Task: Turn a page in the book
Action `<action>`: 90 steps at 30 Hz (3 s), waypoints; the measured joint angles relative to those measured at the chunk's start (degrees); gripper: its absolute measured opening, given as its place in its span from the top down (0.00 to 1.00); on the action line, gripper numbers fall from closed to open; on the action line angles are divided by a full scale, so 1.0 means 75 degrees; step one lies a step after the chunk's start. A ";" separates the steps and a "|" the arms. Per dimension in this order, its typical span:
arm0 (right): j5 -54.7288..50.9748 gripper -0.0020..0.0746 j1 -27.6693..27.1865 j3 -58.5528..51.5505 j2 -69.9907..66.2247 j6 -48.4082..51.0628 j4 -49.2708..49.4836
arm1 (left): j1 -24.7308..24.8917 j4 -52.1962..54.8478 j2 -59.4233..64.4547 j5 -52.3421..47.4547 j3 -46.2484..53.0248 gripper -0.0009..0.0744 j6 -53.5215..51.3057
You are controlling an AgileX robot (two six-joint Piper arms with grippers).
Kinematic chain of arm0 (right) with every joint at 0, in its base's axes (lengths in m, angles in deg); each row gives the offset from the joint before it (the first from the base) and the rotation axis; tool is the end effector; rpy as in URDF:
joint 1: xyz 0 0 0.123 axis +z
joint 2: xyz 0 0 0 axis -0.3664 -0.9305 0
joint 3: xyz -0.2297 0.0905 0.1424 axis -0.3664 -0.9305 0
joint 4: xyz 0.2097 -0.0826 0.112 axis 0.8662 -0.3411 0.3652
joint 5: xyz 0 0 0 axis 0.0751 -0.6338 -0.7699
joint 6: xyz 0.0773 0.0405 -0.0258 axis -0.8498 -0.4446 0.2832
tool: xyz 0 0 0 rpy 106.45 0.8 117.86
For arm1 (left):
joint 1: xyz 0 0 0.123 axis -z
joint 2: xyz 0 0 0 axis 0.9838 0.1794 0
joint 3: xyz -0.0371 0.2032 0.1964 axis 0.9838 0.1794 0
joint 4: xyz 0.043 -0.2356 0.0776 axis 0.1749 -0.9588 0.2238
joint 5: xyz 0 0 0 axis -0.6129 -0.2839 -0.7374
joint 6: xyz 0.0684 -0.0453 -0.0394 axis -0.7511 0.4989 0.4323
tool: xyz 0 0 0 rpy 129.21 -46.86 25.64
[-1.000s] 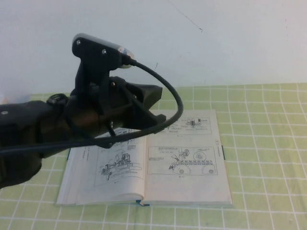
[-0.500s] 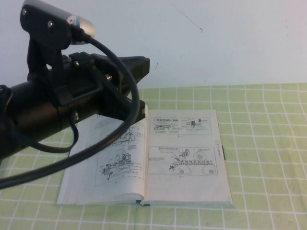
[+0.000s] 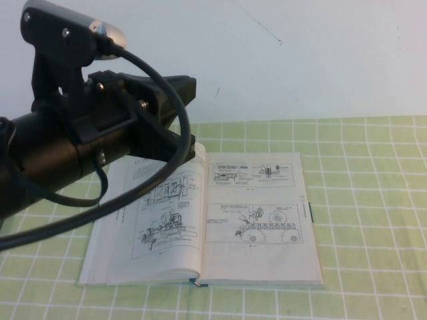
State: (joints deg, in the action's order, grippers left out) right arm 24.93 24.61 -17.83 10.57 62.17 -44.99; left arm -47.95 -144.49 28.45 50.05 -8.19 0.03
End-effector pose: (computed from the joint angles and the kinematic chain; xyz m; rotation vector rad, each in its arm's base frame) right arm 0.0523 0.0130 0.2669 -0.4231 1.9006 -0.0596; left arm 0.2074 -0.1452 0.3738 0.4967 1.6488 -0.6275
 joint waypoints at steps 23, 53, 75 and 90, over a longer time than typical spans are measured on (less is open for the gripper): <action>-0.0430 0.98 0.0000 -0.0034 0.0030 -0.0017 0.0042 | 0.0000 -0.0016 0.0000 0.0400 0.0000 0.99 -0.0140; -0.0436 0.98 0.0000 -0.0034 0.0030 -0.0034 0.0102 | -0.1841 -0.0282 -0.7657 0.2899 0.4999 0.99 -0.0489; -0.0436 0.98 0.0000 -0.0034 0.0030 -0.0034 0.0114 | -0.2927 1.0891 -0.8680 0.0989 0.6609 0.99 1.1274; -0.0436 0.98 0.0000 -0.0034 0.0030 -0.0034 0.0114 | -0.3415 1.2333 -0.8680 0.0424 0.7096 0.99 1.2288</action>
State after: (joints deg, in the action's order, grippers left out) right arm 21.66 24.61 -18.09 10.79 61.92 -44.13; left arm -73.56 -51.99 -36.64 53.23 45.03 92.19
